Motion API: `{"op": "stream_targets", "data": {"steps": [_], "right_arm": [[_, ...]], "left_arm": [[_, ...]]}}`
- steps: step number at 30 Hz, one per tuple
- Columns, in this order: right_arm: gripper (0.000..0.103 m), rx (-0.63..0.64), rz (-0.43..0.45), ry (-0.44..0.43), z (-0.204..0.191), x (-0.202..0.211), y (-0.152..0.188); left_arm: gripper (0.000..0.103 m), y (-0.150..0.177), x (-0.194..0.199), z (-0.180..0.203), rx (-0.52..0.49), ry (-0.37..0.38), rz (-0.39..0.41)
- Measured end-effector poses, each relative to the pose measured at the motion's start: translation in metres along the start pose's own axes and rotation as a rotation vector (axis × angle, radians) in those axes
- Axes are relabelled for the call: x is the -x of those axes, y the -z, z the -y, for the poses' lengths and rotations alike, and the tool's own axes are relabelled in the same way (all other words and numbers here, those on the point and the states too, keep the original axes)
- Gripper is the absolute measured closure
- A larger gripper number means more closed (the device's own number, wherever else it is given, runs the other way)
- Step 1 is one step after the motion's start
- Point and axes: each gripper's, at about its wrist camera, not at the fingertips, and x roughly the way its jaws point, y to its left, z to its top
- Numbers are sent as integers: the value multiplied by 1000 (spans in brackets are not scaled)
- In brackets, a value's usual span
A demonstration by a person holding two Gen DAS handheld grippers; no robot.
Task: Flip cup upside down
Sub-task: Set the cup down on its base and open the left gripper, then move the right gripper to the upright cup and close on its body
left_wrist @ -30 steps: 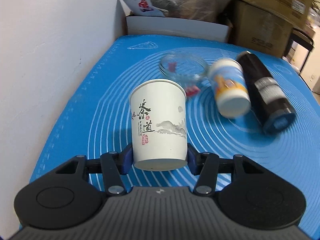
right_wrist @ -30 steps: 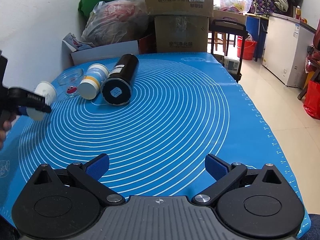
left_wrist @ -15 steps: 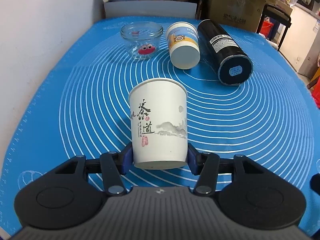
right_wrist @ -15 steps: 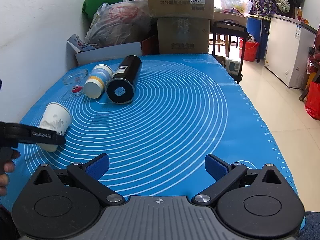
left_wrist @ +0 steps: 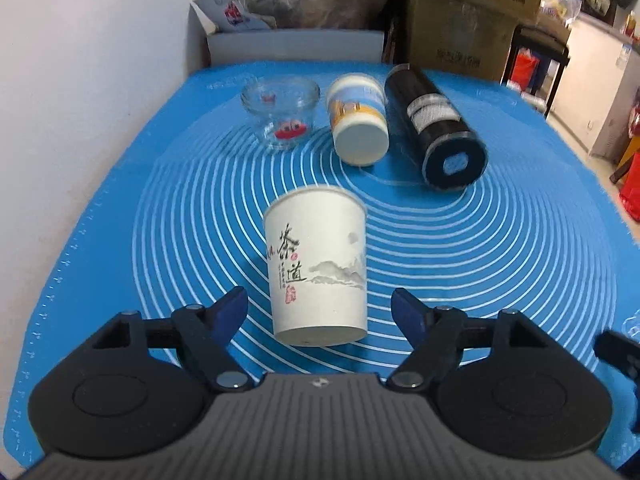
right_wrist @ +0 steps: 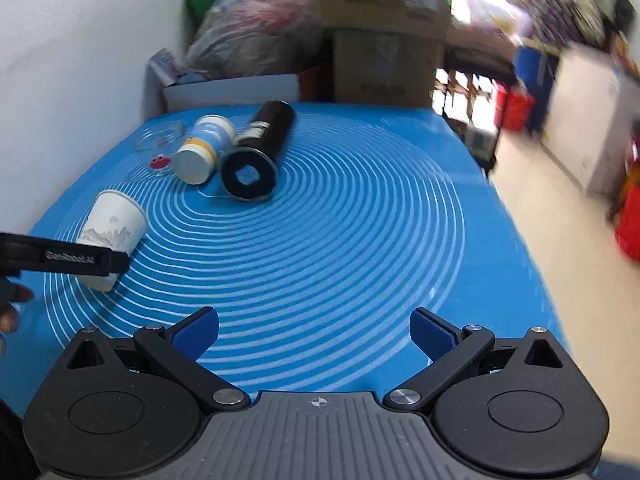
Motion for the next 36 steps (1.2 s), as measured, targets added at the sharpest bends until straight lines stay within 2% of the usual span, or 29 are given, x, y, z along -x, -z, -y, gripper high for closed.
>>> {"op": "stream_targets", "data": {"steps": [3, 5, 7, 10, 13, 16, 19, 23, 25, 27, 32, 36], "right_arm": [[0, 143, 23, 29, -13, 2, -20], [0, 251, 29, 39, -24, 2, -36], [0, 396, 47, 66, -41, 3, -50], [0, 670, 93, 120, -78, 4, -64], [0, 966, 129, 156, -122, 1, -67], [0, 1302, 166, 195, -164, -7, -56], [0, 1685, 218, 246, -198, -20, -31], [0, 2182, 317, 269, -218, -39, 7], [0, 2386, 355, 286, -220, -50, 21], [0, 2566, 361, 268, -220, -59, 31], [4, 2892, 340, 235, -210, -84, 44], [11, 3036, 282, 226, -204, -100, 48]], "left_arm": [[24, 2, 22, -11, 15, 12, 42], [16, 5, 37, -21, 30, 2, 75], [14, 9, 51, -33, 49, -13, 106], [9, 16, 65, -54, 79, -49, 131], [8, 27, 70, -74, 110, -101, 151], [9, 38, 69, -95, 146, -141, 150], [8, 49, 65, -116, 195, -148, 136], [8, 60, 65, -135, 237, -163, 149], [8, 65, 65, -142, 242, -166, 153], [8, 67, 63, -148, 247, -164, 153], [8, 72, 57, -155, 259, -149, 152], [8, 73, 53, -158, 267, -130, 150]]}}
